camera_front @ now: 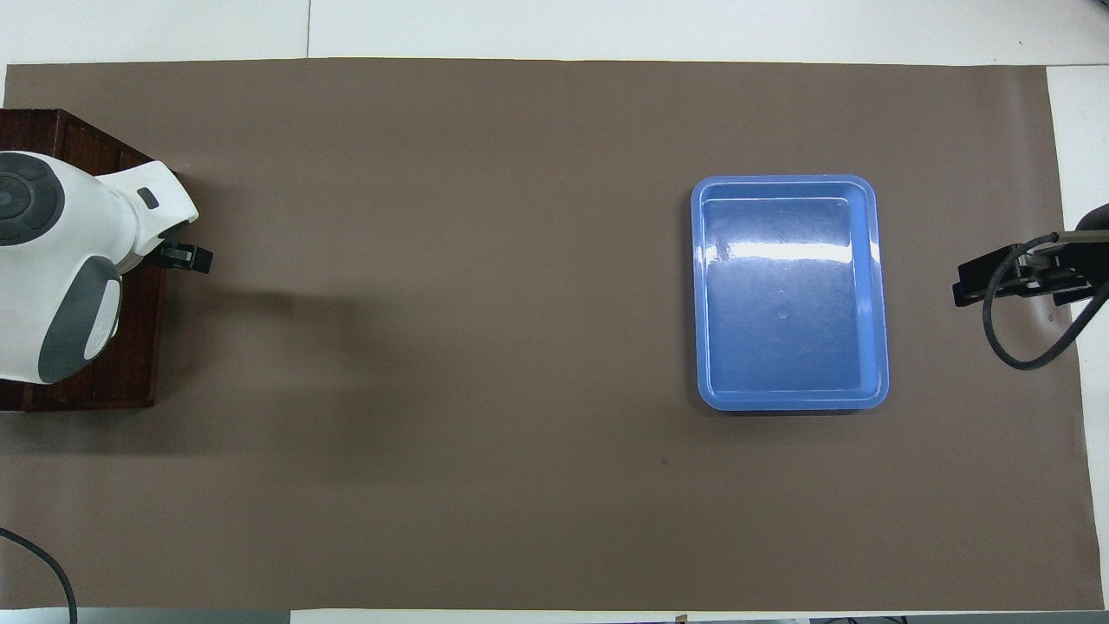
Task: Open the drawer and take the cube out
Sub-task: 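Pull the drawer open toward the robot with the left gripper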
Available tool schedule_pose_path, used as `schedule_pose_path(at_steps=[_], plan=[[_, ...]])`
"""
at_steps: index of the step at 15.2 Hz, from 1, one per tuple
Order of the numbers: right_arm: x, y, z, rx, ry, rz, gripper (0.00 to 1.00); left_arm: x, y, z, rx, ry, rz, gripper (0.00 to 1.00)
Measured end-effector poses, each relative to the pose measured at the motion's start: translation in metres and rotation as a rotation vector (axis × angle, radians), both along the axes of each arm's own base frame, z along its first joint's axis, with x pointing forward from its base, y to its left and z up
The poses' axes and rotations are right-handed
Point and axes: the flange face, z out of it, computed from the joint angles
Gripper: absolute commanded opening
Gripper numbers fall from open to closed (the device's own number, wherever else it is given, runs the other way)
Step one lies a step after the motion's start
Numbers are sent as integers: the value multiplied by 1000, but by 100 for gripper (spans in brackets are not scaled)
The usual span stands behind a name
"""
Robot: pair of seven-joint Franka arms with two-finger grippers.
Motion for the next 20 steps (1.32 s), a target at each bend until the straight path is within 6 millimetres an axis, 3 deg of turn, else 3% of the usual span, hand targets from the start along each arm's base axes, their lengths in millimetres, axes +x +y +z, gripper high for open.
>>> schedule_pose_path(at_steps=[6,10,12,16,17,20], plan=[[0,-1,0,0,0,-3,100,0,17,-6,-13,-26,15,100],[0,-1,0,0,0,-3,100,-3,8,-15,-16,-16,0,100],[0,-1,0,0,0,-2,100,-4,-21,-16,-24,-30,-3,100],[0,-1,0,0,-1,-2,100,-24,-134,-19,-56,-68,-8,100],[0,-1,0,0,-1,-2,100,-30,-153,-20,-55,-65,-11,100],[0,-1,0,0,-1,-2,100,-32,-157,-21,-49,-62,-5,100]])
